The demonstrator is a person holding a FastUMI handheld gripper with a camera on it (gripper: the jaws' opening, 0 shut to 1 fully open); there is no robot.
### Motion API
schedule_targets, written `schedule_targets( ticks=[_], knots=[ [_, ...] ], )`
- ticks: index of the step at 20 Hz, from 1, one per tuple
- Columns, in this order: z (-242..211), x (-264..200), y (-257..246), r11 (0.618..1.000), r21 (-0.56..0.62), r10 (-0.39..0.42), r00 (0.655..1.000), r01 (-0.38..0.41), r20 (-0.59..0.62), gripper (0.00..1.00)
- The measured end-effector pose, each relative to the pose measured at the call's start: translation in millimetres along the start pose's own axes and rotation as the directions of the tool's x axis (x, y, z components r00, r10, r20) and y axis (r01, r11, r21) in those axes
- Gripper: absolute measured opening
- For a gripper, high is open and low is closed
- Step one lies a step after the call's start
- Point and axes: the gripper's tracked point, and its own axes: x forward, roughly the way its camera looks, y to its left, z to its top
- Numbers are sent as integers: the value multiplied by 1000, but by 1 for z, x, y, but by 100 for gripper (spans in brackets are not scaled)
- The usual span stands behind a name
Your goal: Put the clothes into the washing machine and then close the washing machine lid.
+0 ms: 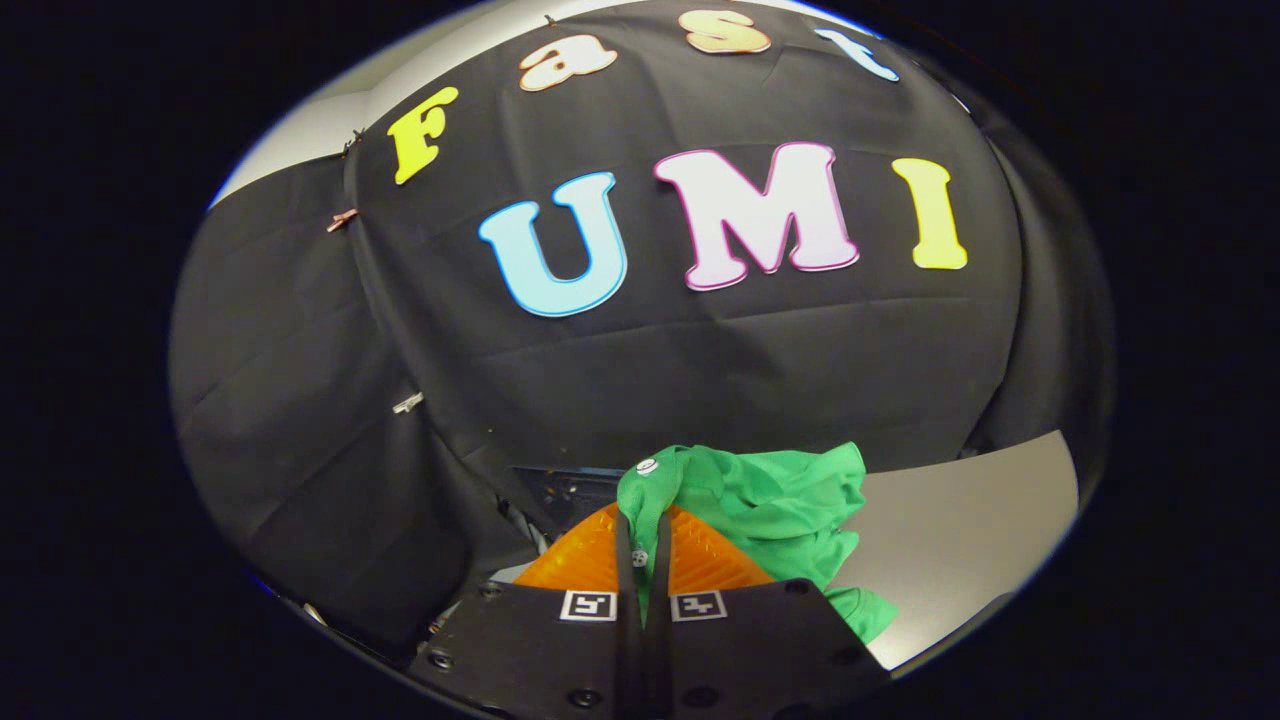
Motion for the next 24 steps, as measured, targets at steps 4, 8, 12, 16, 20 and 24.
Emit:
schedule_targets(
  ticks=[4,8,12,16,20,24],
  knots=[
    [-34,34,22,1000,-4,0,1000,0,-31,5],
    [-73,66,39,1000,12,14,997,-13,-73,5],
    [-115,98,39,1000,-13,-16,993,14,-120,5],
    [-155,127,22,996,-55,-72,986,65,-150,5],
    [-190,146,2,995,-18,-99,974,97,-202,5],
    [-215,158,-16,992,-25,-125,965,122,-231,8]
  ],
)
